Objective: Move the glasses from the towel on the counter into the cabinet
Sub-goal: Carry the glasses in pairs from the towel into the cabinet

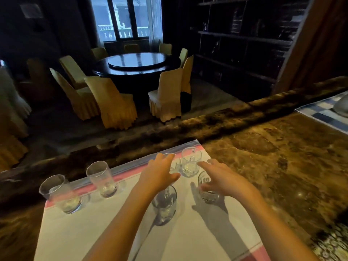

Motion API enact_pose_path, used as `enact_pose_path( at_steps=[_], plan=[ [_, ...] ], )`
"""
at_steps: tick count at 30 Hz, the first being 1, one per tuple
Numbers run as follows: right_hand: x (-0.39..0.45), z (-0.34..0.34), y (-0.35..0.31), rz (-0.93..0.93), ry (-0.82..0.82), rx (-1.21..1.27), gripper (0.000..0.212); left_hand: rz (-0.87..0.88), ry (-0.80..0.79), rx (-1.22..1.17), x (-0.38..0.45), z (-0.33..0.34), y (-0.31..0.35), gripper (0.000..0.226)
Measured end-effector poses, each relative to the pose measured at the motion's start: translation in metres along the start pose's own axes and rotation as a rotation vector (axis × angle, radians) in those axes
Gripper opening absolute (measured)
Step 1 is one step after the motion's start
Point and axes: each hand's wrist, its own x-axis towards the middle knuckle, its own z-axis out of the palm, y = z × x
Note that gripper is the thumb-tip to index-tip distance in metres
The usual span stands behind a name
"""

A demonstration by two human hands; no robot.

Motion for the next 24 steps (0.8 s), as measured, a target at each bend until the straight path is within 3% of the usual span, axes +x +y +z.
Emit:
enact_pose_path(
  at_steps=[4,14,19,24],
  plan=[
    [-0.006,0.02,0.005,0.002,-0.038,-0.009,0.081,-0.035,-0.047,0.06,0.033,0.017,0.002,0.085],
    [-0.005,0.022,0.007,-0.016,0.021,-0.02,0.07,-0.046,-0.061,0.08,0.058,0.025,-0.003,0.079],
    [-0.006,0.007,0.001,-0.03,0.035,-0.042,0.073,-0.045,-0.008,0.05,0.045,0.001,-0.011,0.075],
    [-0.011,-0.033,-0.034,-0.091,0.155,-0.064,0.077,-0.049,0.082,-0.019,0.011,-0.055,-0.024,0.075]
  ],
)
